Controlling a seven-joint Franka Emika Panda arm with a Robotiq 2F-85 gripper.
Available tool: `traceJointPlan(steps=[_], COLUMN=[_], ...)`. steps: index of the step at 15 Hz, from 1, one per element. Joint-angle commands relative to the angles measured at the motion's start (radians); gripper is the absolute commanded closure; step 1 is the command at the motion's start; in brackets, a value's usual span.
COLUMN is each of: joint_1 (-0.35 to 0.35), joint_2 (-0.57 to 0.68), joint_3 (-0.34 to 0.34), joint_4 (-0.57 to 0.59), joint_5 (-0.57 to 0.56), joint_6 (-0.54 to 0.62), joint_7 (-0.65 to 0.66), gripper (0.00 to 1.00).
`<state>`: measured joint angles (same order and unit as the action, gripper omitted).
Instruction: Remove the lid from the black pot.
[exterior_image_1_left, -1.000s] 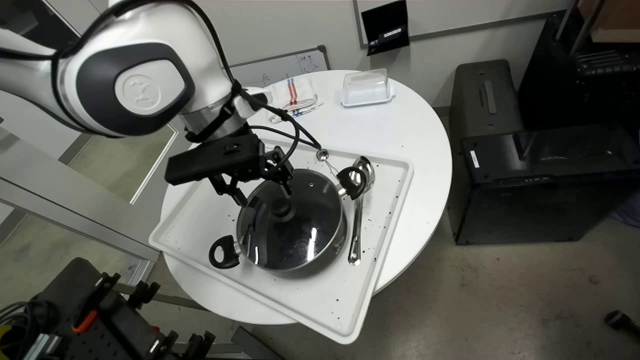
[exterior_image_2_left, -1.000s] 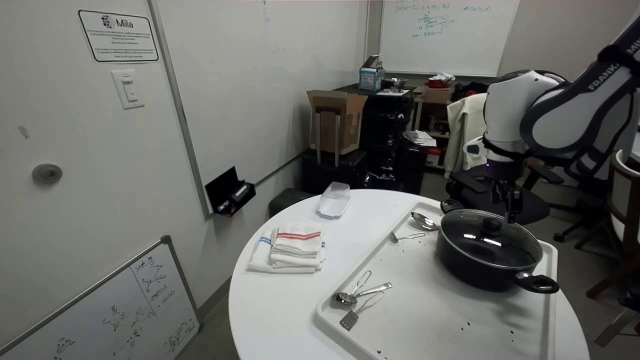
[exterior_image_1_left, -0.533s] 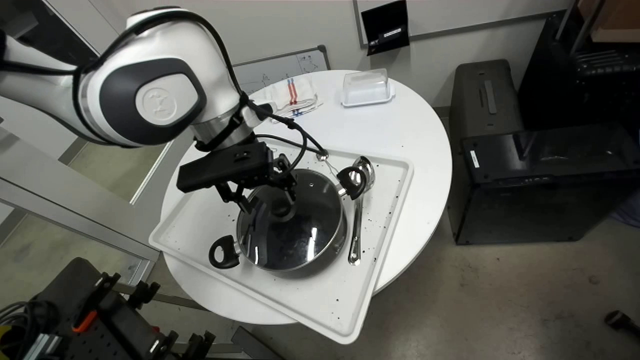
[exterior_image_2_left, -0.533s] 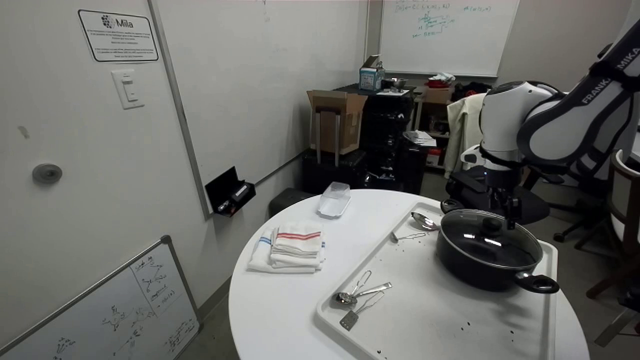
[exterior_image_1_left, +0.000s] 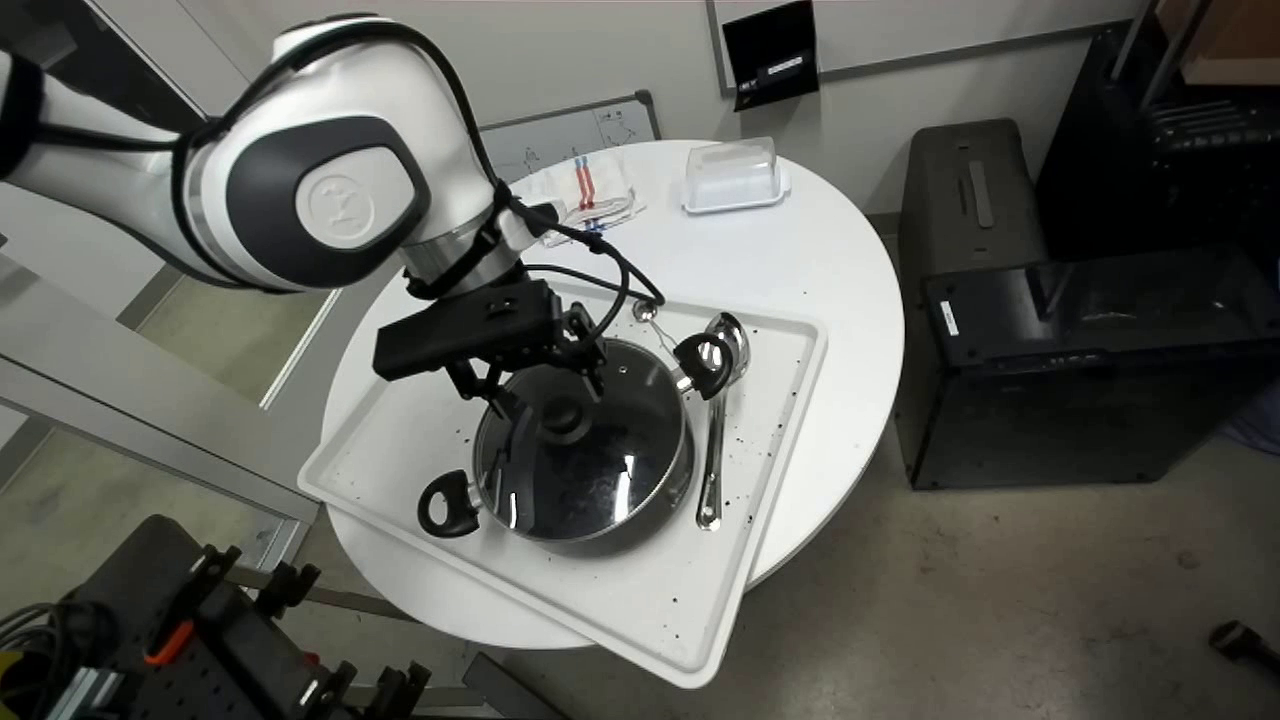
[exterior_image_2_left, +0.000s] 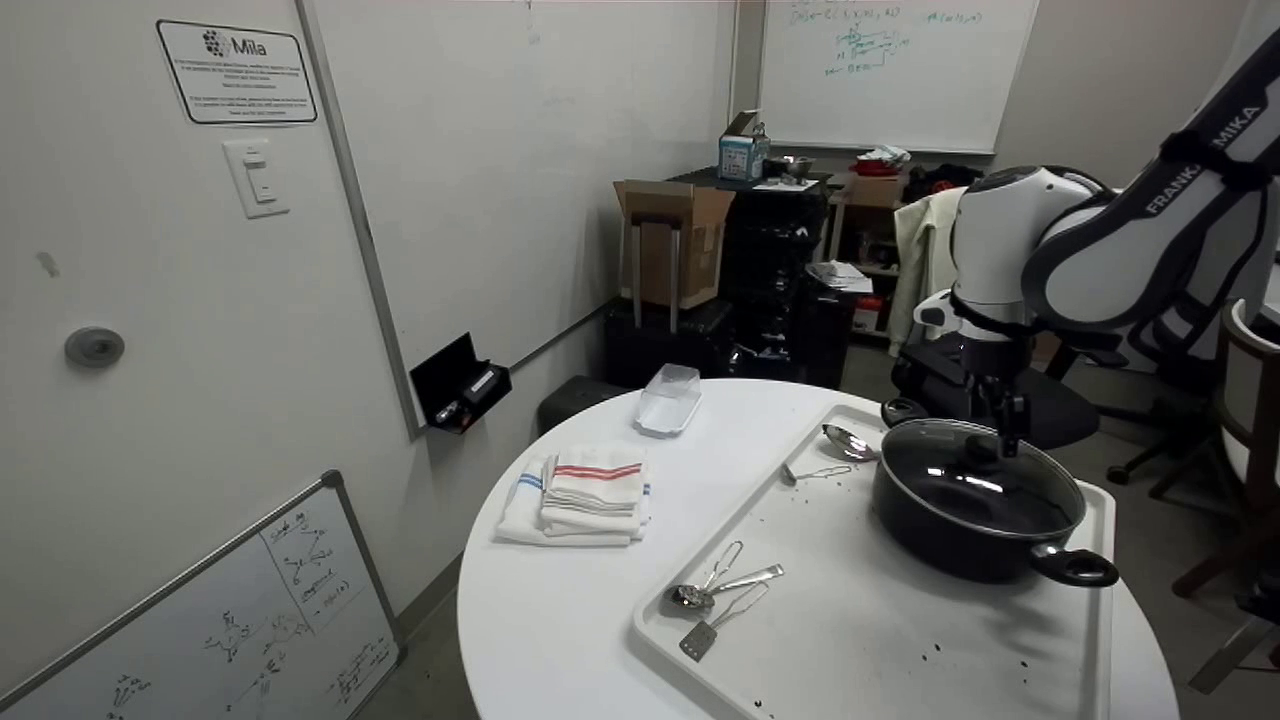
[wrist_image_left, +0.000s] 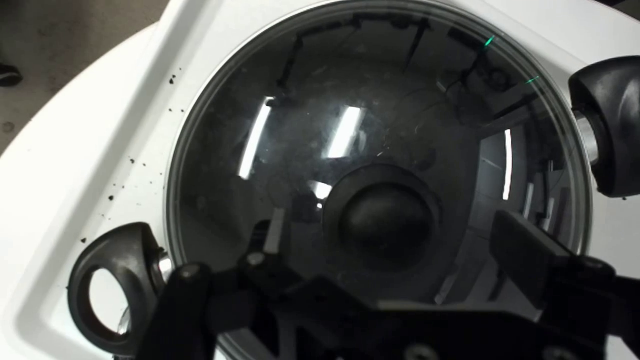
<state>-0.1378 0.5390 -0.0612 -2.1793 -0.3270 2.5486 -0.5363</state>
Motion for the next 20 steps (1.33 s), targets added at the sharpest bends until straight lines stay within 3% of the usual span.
traceJointPlan(steps=[1,7,8,15,20], joint_1=[-0.009,-0.009,-0.009,-0.009,-0.010], joint_2=[0.032,0.050,0.051,0.051,0.036], joint_3=[0.000,0.000,0.000,0.001,0.001], joint_4=[0.033,0.046,0.046,0.046,0.038], joint_5=[-0.022,-0.026,-0.027,-0.032,-0.032], joint_6=[0.006,0.015,0.016,0.020,0.020], joint_7=[-0.003,-0.001,-0.003,-0.004,-0.003], gripper=[0.00,0.00,0.20,0.72,0.75])
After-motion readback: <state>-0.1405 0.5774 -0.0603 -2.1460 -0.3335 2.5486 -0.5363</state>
